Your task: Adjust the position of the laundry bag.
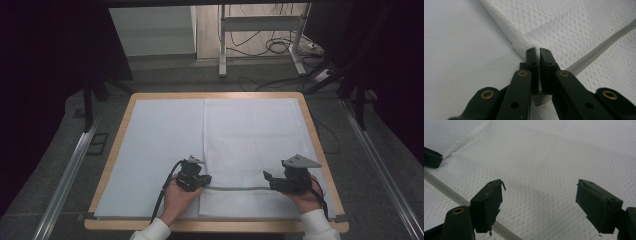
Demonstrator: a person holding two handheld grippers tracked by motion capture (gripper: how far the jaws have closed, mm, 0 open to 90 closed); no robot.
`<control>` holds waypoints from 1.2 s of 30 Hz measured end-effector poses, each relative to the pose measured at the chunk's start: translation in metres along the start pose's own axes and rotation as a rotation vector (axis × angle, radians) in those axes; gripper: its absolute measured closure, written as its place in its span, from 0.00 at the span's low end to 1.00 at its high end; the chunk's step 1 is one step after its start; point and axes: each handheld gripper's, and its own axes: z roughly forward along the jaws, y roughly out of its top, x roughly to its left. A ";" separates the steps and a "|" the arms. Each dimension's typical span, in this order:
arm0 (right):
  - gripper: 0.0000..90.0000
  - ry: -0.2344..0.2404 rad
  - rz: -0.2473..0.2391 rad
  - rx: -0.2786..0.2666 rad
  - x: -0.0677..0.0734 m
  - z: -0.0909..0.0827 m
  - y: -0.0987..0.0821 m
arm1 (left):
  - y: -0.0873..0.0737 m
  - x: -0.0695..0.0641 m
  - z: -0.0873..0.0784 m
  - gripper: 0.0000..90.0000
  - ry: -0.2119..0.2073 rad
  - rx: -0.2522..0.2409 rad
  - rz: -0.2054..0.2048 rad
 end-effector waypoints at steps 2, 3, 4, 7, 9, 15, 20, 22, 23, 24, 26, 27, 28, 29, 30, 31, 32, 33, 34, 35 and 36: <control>0.24 -0.003 0.003 -0.006 -0.001 -0.001 0.000 | 0.000 0.000 0.000 0.98 -0.004 -0.005 -0.001; 0.24 -0.005 0.006 -0.007 -0.002 -0.002 0.000 | 0.000 0.001 0.000 0.98 -0.011 -0.009 -0.003; 0.24 -0.007 0.005 -0.007 -0.003 -0.002 0.000 | 0.000 0.001 0.000 0.98 -0.016 -0.012 -0.009; 0.24 -0.015 0.016 -0.012 -0.007 -0.004 0.001 | 0.001 0.004 -0.002 0.98 -0.038 -0.012 -0.014; 0.24 -0.019 0.036 -0.017 -0.013 -0.006 0.003 | 0.001 0.004 -0.004 0.98 -0.041 -0.016 -0.011; 0.24 -0.017 0.060 -0.006 -0.023 -0.011 0.006 | 0.000 0.004 -0.006 0.98 -0.048 -0.033 -0.011; 0.24 -0.026 0.079 -0.007 -0.030 -0.013 0.006 | 0.001 0.005 -0.007 0.98 -0.054 -0.038 -0.013; 0.24 -0.031 0.085 -0.005 -0.032 -0.014 0.006 | 0.001 0.006 -0.007 0.98 -0.058 -0.039 -0.015; 0.24 -0.033 0.088 -0.002 -0.034 -0.014 0.006 | 0.001 0.006 -0.008 0.98 -0.061 -0.041 -0.018; 0.24 -0.032 0.090 -0.002 -0.035 -0.015 0.006 | 0.001 0.006 -0.008 0.98 -0.064 -0.045 -0.022; 0.24 -0.029 0.102 0.006 -0.037 -0.016 0.007 | 0.001 0.007 -0.009 0.98 -0.068 -0.045 -0.024; 0.24 -0.027 0.104 0.012 -0.037 -0.016 0.008 | 0.001 0.007 -0.009 0.98 -0.068 -0.045 -0.024; 0.24 -0.023 0.108 0.020 -0.039 -0.017 0.009 | 0.001 0.007 -0.009 0.98 -0.072 -0.043 -0.025; 0.24 -0.023 0.110 0.025 -0.039 -0.017 0.010 | 0.001 0.007 -0.010 0.98 -0.075 -0.044 -0.028; 0.24 -0.022 0.113 0.030 -0.040 -0.018 0.011 | 0.001 0.008 -0.010 0.98 -0.078 -0.047 -0.032; 0.24 -0.017 0.119 0.034 -0.041 -0.018 0.011 | 0.001 0.008 -0.011 0.98 -0.079 -0.049 -0.032; 0.24 -0.012 0.124 0.037 -0.043 -0.019 0.012 | 0.001 0.008 -0.011 0.98 -0.078 -0.051 -0.032; 0.24 -0.008 0.127 0.044 -0.044 -0.020 0.012 | 0.001 0.008 -0.012 0.98 -0.079 -0.054 -0.032; 0.24 -0.009 0.131 0.048 -0.046 -0.021 0.012 | 0.001 0.008 -0.012 0.98 -0.080 -0.055 -0.032; 0.24 -0.011 0.135 0.052 -0.048 -0.022 0.012 | 0.001 0.008 -0.013 0.98 -0.081 -0.058 -0.032; 0.25 -0.012 0.138 0.056 -0.050 -0.023 0.012 | 0.001 0.008 -0.013 0.98 -0.081 -0.059 -0.030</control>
